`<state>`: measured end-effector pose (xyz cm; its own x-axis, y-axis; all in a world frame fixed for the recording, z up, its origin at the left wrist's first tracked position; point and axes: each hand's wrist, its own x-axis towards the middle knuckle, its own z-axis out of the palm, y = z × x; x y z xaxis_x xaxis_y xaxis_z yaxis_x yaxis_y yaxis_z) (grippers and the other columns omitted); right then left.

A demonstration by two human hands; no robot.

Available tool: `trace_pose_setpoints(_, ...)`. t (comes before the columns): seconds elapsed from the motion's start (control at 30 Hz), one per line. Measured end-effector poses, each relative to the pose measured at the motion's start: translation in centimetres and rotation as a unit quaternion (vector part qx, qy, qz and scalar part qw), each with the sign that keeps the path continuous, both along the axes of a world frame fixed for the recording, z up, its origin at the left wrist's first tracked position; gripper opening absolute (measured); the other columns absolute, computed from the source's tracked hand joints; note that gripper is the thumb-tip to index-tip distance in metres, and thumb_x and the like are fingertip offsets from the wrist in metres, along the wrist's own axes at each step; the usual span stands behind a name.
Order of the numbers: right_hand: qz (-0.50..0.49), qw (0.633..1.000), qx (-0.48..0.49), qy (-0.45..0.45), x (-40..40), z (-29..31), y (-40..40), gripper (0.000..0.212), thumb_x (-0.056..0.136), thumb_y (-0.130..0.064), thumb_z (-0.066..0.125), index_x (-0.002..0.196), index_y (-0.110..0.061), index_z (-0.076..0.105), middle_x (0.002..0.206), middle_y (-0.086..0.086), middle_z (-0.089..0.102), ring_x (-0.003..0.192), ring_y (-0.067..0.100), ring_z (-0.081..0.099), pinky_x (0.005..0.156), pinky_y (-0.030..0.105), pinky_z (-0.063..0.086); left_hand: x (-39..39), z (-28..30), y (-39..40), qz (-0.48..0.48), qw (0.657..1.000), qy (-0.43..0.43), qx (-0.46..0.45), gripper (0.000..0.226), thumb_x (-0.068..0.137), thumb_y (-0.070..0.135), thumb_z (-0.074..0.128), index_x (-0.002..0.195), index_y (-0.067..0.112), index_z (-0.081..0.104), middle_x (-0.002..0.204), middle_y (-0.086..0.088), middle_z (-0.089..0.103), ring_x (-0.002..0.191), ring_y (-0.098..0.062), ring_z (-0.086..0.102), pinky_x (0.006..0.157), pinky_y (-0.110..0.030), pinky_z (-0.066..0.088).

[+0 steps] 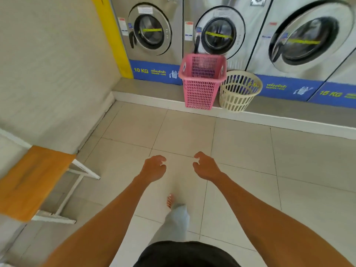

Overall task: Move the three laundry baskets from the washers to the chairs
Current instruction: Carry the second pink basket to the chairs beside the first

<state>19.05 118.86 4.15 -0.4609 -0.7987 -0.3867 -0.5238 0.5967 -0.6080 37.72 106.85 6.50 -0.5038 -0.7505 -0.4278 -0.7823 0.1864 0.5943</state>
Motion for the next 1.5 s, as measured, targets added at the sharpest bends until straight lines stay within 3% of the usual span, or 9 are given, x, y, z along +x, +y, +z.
trace_pose_setpoints(0.07, -0.027, 1.0, -0.01, 0.006, -3.1, -0.2, -1.8, 0.037, 0.103, -0.025, 0.046, 0.136, -0.011, 0.053, 0.123, 0.012, 0.068, 0.114, 0.033, 0.065, 0.099, 0.037, 0.05, -3.5, -0.5, -1.9, -0.005, 1.0, 0.01, 0.009, 0.039, 0.09, 0.011, 0.051, 0.126, 0.018, 0.065, 0.135, -0.001, 0.062, 0.124, -0.015, 0.059, 0.099, -0.021, 0.043)
trace_pose_setpoints(0.33, -0.088, 0.996, 0.017, -0.013, -16.2, 0.1, -9.9, 0.037, 0.107, -0.031, 0.04, 0.131, -0.006, 0.053, 0.118, 0.016, 0.068, 0.101, 0.031, 0.065, 0.087, 0.038, 0.053, -16.8, -1.4, -12.9, -0.047, 0.998, 0.002, 0.039, 0.04, 0.088, 0.014, 0.055, 0.127, 0.02, 0.065, 0.131, -0.006, 0.066, 0.117, -0.02, 0.063, 0.085, -0.02, 0.043)
trace_pose_setpoints(0.47, -0.114, 0.992, 0.044, -0.031, -22.6, 0.2, -14.1, 0.04, 0.108, -0.033, 0.037, 0.133, -0.005, 0.05, 0.124, 0.016, 0.065, 0.112, 0.032, 0.064, 0.094, 0.04, 0.051, -22.7, -0.7, -19.5, -0.047, 0.998, -0.001, 0.053, 0.05, 0.09, 0.012, 0.052, 0.14, 0.018, 0.052, 0.129, -0.011, 0.063, 0.089, -0.024, 0.068, 0.07, -0.025, 0.053)
trace_pose_setpoints(0.63, -0.163, 0.983, 0.053, -0.06, -29.1, -0.1, -18.8, 0.046, 0.107, -0.038, 0.035, 0.138, -0.006, 0.044, 0.127, 0.02, 0.062, 0.113, 0.035, 0.063, 0.093, 0.045, 0.052, -29.7, 0.2, -24.9, -0.075, 0.996, -0.023, 0.03, 0.058, 0.091, 0.012, 0.05, 0.148, 0.019, 0.041, 0.089, 0.006, 0.06, 0.091, -0.019, 0.06, 0.08, -0.028, 0.05)
trace_pose_setpoints(0.73, -0.174, 0.98, 0.066, -0.066, -33.1, -0.8, -21.9, 0.048, 0.105, -0.039, 0.034, 0.14, -0.006, 0.042, 0.135, 0.022, 0.058, 0.12, 0.037, 0.059, 0.098, 0.046, 0.049, -34.0, -0.1, -27.9, -0.091, 0.995, -0.026, 0.04, 0.058, 0.09, 0.011, 0.049, 0.147, 0.023, 0.045, 0.104, 0.002, 0.065, 0.098, -0.018, 0.058, 0.074, -0.022, 0.046)
trace_pose_setpoints(0.87, -0.172, 0.98, 0.075, -0.061, -39.4, -1.9, -26.9, 0.058, 0.107, -0.038, 0.034, 0.154, -0.005, 0.025, 0.147, 0.023, 0.051, 0.13, 0.04, 0.054, 0.102, 0.045, 0.045, -39.8, -1.2, -32.1, -0.088, 0.994, -0.037, 0.044, 0.058, 0.089, 0.013, 0.05, 0.145, 0.027, 0.047, 0.131, -0.011, 0.063, 0.116, -0.025, 0.06, 0.09, -0.027, 0.05)
trace_pose_setpoints(1.17, -0.122, 0.988, 0.088, -0.032, -54.0, -1.1, -37.6, 0.061, 0.107, -0.034, 0.035, 0.157, -0.002, 0.02, 0.153, 0.024, 0.045, 0.136, 0.04, 0.049, 0.11, 0.048, 0.041, -50.8, -1.7, -42.3, -0.031, 0.999, -0.018, 0.005, 0.051, 0.089, 0.006, 0.048, 0.134, 0.024, 0.061, 0.13, -0.005, 0.067, 0.116, -0.026, 0.064, 0.102, -0.034, 0.05)
trace_pose_setpoints(1.4, -0.093, 0.989, 0.109, -0.035, -60.9, -1.5, -44.6, 0.053, 0.108, -0.031, 0.036, 0.151, -0.002, 0.027, 0.141, 0.024, 0.055, 0.121, 0.039, 0.059, 0.089, 0.037, 0.048, -55.6, -2.9, -49.0, -0.01, 0.999, -0.045, 0.012, 0.05, 0.09, 0.008, 0.049, 0.138, 0.024, 0.057, 0.135, -0.005, 0.063, 0.123, -0.023, 0.058, 0.109, -0.034, 0.043)
trace_pose_setpoints(1.5, -0.092, 0.986, 0.13, -0.045, -62.9, -1.9, -47.5, 0.055, 0.108, -0.025, 0.036, 0.155, -0.001, 0.022, 0.146, 0.024, 0.05, 0.126, 0.039, 0.055, 0.083, 0.032, 0.039, -57.6, -4.2, -52.5, 0.0, 0.999, -0.04, 0.028, 0.053, 0.089, 0.008, 0.048, 0.138, 0.027, 0.056, 0.134, -0.008, 0.061, 0.117, -0.024, 0.06, 0.096, -0.031, 0.052)
